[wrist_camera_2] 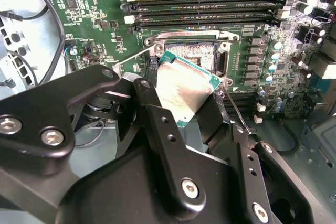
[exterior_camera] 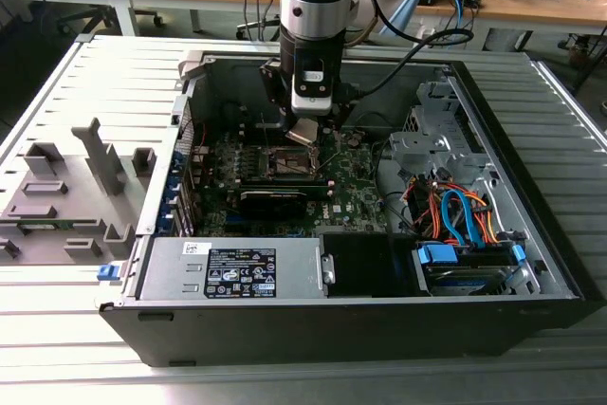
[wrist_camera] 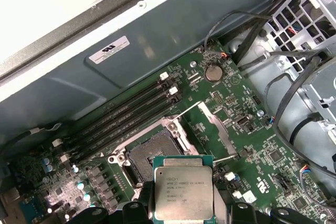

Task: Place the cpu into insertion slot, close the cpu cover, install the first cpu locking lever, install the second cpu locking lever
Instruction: 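Place the cpu into insertion slot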

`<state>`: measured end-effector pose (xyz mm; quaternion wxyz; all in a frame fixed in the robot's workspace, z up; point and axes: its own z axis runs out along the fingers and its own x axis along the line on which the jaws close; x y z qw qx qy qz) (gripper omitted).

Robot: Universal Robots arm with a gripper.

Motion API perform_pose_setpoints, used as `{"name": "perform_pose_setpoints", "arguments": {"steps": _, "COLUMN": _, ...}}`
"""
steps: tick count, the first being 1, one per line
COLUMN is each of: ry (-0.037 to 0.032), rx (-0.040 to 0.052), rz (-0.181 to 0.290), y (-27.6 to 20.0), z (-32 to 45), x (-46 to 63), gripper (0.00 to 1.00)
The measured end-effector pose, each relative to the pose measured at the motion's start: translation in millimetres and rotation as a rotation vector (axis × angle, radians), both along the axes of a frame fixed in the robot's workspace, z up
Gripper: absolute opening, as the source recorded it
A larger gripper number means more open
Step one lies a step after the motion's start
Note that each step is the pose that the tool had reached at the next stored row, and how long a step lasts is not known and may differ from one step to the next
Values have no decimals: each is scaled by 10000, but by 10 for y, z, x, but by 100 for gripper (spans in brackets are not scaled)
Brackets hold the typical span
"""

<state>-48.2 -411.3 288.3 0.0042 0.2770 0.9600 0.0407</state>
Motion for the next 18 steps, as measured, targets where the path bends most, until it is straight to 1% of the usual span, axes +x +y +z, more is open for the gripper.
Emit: {"name": "perform_pose_setpoints", "arguments": {"steps": 18, "ry": 0, "rx": -4, "rz": -212, "y": 0, "z": 0, "x": 0, "gripper": 54}}
